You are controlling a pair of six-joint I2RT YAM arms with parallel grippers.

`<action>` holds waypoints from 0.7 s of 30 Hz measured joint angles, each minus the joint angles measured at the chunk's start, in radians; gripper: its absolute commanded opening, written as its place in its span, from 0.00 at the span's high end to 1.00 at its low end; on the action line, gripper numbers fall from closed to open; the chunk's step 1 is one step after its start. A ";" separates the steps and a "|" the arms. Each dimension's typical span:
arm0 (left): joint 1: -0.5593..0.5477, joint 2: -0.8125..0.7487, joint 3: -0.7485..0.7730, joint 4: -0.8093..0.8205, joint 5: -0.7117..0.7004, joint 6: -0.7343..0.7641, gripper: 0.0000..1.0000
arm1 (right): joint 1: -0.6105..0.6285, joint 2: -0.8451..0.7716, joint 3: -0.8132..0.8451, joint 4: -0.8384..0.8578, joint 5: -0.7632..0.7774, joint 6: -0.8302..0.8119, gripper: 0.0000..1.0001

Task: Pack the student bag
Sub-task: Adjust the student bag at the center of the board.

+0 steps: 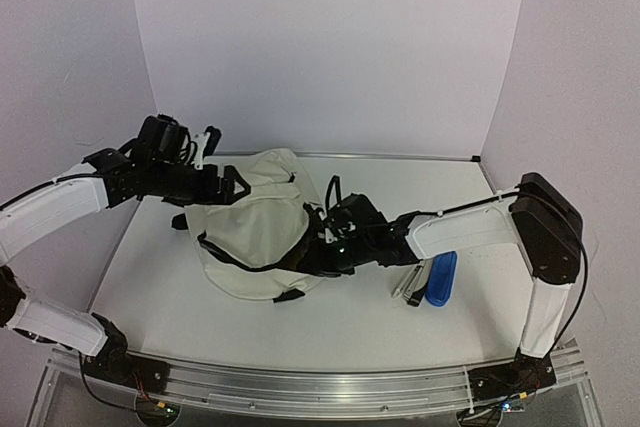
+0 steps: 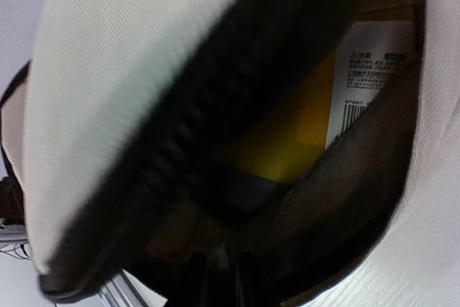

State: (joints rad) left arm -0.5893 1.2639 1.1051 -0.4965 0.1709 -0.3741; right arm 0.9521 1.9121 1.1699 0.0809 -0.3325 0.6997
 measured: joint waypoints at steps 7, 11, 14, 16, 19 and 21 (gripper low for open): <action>-0.170 0.248 0.186 0.032 -0.007 0.157 0.04 | -0.118 -0.159 -0.023 0.011 0.074 0.026 0.53; -0.222 0.386 0.241 0.020 -0.053 0.206 0.03 | -0.206 -0.223 -0.062 0.009 0.120 0.029 0.46; -0.250 0.471 0.282 0.013 -0.100 0.233 0.03 | -0.246 -0.251 -0.097 0.001 0.150 0.027 0.44; -0.268 0.509 0.306 0.006 -0.140 0.250 0.03 | -0.257 -0.262 -0.115 -0.008 0.164 0.026 0.43; -0.292 0.556 0.347 -0.019 -0.198 0.269 0.17 | -0.261 -0.269 -0.132 -0.023 0.174 0.027 0.42; -0.310 0.584 0.374 -0.035 -0.245 0.281 0.44 | -0.261 -0.269 -0.134 -0.029 0.175 0.027 0.42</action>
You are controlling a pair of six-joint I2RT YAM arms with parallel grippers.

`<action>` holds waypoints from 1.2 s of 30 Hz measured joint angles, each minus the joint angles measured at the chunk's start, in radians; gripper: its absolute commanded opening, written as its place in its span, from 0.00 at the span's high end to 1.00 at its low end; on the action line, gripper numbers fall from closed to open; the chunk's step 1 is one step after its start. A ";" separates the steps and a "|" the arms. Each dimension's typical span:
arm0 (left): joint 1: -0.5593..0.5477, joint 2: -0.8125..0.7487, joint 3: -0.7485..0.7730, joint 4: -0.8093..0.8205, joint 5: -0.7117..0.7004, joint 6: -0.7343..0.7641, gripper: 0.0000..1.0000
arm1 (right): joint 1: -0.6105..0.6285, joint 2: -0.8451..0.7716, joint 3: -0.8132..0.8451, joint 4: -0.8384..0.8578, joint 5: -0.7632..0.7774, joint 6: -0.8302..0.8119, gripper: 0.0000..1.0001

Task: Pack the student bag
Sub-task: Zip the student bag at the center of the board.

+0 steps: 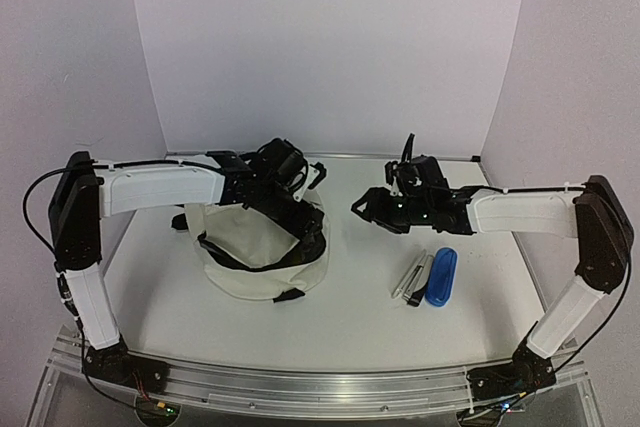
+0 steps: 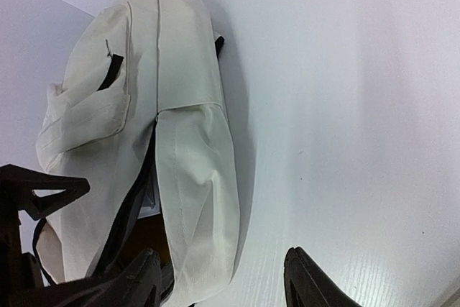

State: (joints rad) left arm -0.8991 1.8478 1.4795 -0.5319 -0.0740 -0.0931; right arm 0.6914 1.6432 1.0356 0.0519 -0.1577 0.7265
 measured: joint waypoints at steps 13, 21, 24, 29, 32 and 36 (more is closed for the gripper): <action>-0.027 -0.022 0.030 -0.098 -0.224 -0.078 1.00 | 0.046 -0.021 0.008 -0.002 -0.030 -0.037 0.53; -0.020 -0.164 0.030 -0.096 -0.262 -0.113 1.00 | 0.188 0.022 0.148 -0.004 -0.043 -0.131 0.62; -0.021 -0.169 0.030 -0.097 -0.262 -0.117 1.00 | 0.223 0.085 0.217 -0.002 -0.042 -0.153 0.63; -0.021 -0.169 0.030 -0.098 -0.263 -0.116 1.00 | 0.245 0.167 0.289 -0.020 -0.039 -0.179 0.66; -0.021 -0.169 0.030 -0.097 -0.263 -0.116 1.00 | 0.249 0.197 0.319 -0.024 -0.024 -0.176 0.67; -0.021 -0.169 0.030 -0.097 -0.264 -0.116 1.00 | 0.251 0.254 0.372 -0.023 -0.018 -0.141 0.66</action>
State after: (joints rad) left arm -0.9199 1.6791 1.5097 -0.6289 -0.3376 -0.2087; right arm 0.9420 1.8969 1.4075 0.0286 -0.1758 0.5853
